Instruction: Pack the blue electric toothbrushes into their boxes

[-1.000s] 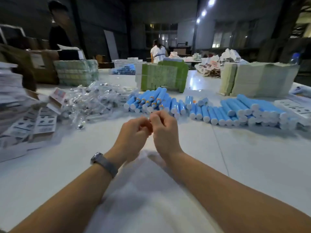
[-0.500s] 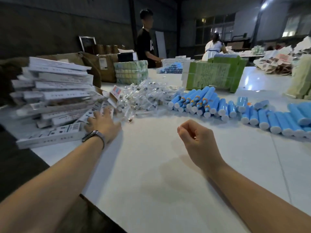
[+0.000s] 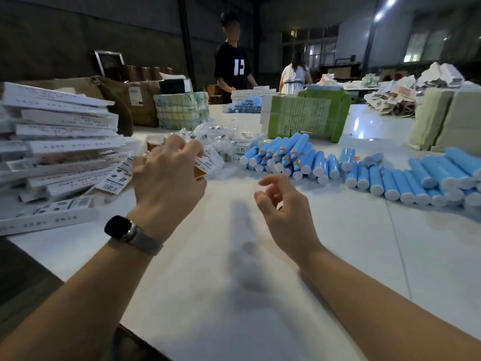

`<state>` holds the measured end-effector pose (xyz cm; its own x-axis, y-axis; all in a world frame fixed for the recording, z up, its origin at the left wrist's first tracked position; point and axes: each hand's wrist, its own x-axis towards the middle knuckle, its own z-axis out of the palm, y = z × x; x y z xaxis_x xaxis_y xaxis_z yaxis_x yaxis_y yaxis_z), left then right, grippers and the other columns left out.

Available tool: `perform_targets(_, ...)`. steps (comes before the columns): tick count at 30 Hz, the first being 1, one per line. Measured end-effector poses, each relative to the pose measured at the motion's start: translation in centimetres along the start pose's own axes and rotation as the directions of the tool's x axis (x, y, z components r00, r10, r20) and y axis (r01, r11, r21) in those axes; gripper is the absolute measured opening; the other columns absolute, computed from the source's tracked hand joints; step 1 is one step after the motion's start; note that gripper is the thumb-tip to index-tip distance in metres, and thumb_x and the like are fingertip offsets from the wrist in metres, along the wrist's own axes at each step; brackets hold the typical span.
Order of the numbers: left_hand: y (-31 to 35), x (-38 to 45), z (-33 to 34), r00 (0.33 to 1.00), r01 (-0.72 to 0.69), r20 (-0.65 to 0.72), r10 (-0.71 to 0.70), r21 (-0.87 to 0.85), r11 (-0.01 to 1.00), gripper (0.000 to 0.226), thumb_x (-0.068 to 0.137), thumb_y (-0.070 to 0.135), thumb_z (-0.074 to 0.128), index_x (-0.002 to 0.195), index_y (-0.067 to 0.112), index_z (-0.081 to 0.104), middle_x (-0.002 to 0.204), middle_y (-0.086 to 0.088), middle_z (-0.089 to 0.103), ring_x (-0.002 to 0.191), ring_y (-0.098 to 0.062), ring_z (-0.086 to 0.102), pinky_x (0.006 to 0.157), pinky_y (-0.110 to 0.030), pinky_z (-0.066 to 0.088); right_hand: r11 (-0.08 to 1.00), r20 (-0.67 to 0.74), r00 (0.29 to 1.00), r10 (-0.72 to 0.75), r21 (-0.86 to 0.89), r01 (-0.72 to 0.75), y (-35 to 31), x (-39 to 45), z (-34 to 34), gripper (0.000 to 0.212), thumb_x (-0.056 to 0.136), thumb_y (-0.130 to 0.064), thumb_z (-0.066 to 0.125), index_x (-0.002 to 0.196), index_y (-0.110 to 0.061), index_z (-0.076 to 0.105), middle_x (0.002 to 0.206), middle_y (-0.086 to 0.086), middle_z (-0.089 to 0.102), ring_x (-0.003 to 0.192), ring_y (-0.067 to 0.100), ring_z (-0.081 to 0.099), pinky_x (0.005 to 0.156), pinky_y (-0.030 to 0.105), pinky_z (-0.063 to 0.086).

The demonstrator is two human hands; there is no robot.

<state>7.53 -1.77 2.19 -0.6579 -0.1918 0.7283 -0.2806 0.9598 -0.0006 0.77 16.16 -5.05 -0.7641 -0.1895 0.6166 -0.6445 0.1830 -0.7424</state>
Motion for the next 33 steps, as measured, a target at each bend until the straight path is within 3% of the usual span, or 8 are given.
perform_targets(6,4.2,1.1,-3.7,0.964,-0.099,0.188,0.187,-0.399,0.911,0.029,0.075,0.054,0.067,0.101,0.044,0.059,0.099,0.016,0.055,0.080,-0.003,0.049,0.061,-0.025,0.036,0.969,0.008,0.987,-0.157,-0.194,0.156,0.2,-0.3,0.1,0.076,0.078,-0.036,0.073,0.145,-0.024,0.040,0.137,-0.008,0.048,0.127,0.015,0.043,0.103,0.032,0.033)
perform_targets(9,4.7,2.0,-4.1,0.948,-0.009,0.243,0.205,-0.623,0.782,0.049,0.063,0.071,0.065,0.107,0.055,0.050,0.102,0.026,0.055,0.086,0.004,0.056,0.071,-0.029,0.051,0.981,-0.059,0.991,-0.118,-0.163,0.107,0.3,-0.2,-0.1,0.038,0.086,-0.035,0.061,0.122,-0.035,0.051,0.116,-0.005,0.064,0.109,0.022,0.056,0.088,0.037,0.043)
perform_targets(11,4.9,2.1,-3.4,0.976,0.095,0.182,0.122,-0.853,0.514,0.060,0.063,0.064,0.082,0.111,0.056,0.047,0.107,0.022,0.057,0.081,0.000,0.067,0.062,-0.020,0.056,0.994,-0.095,0.995,-0.024,-0.105,0.014,0.1,0.1,-0.2,0.013,0.086,-0.044,0.051,0.093,-0.040,0.041,0.091,-0.004,0.063,0.088,0.025,0.058,0.074,0.040,0.046)
perform_targets(14,6.0,1.0,-0.5,0.971,0.218,0.228,0.072,-0.968,0.124,0.082,0.062,0.037,0.085,0.128,0.042,0.036,0.121,0.003,0.056,0.100,-0.010,0.069,0.070,-0.021,0.058,0.999,-0.147,0.989,-0.004,-0.040,-0.002,-0.1,0.1,0.0,0.019,0.086,-0.053,0.047,0.092,-0.037,0.037,0.092,-0.004,0.060,0.085,0.024,0.058,0.071,0.046,0.050)
perform_targets(18,8.8,-1.9,3.2,0.941,0.250,0.259,0.219,-0.966,0.067,0.095,0.060,0.027,0.089,0.130,0.039,0.026,0.129,-0.011,0.051,0.103,-0.013,0.066,0.079,-0.022,0.056,0.991,-0.094,0.991,0.095,0.098,-0.086,0.4,0.0,0.2,0.028,0.083,-0.040,0.059,0.110,-0.043,0.050,0.114,0.000,0.060,0.100,0.026,0.063,0.079,0.051,0.054)
perform_targets(23,8.4,-1.9,4.9,0.956,0.290,0.274,0.107,-0.936,-0.201,0.045,0.088,0.002,0.066,0.126,0.020,0.049,0.101,-0.004,0.070,0.085,-0.015,0.072,0.071,-0.027,0.058,0.994,0.024,0.996,-0.084,0.070,0.082,0.3,-0.1,-0.2,0.061,0.078,-0.042,0.059,0.136,-0.041,0.039,0.116,-0.005,0.058,0.088,0.004,0.058,0.076,0.031,0.054)
perform_targets(30,6.2,-1.3,5.6,0.947,0.301,0.308,-0.090,-0.950,-0.087,0.035,0.077,0.015,0.058,0.112,0.013,0.058,0.098,0.001,0.072,0.089,-0.017,0.069,0.078,-0.038,0.060,0.998,-0.054,0.998,0.045,0.049,-0.042,-0.1,2.4,-0.9,0.017,0.084,-0.031,0.057,0.099,-0.037,0.059,0.075,-0.022,0.059,0.065,0.000,0.052,0.062,0.016,0.042)
perform_targets(33,6.9,-1.7,6.2,0.965,0.247,0.250,-0.083,-0.968,-0.040,0.022,0.088,0.014,0.065,0.106,0.021,0.055,0.093,0.011,0.070,0.085,-0.008,0.066,0.073,-0.029,0.058,0.978,-0.108,0.983,0.151,-0.127,-0.164,1.6,6.2,-1.9,0.007,0.089,-0.027,0.060,0.094,-0.032,0.060,0.076,-0.011,0.061,0.070,0.005,0.057,0.070,0.029,0.047)
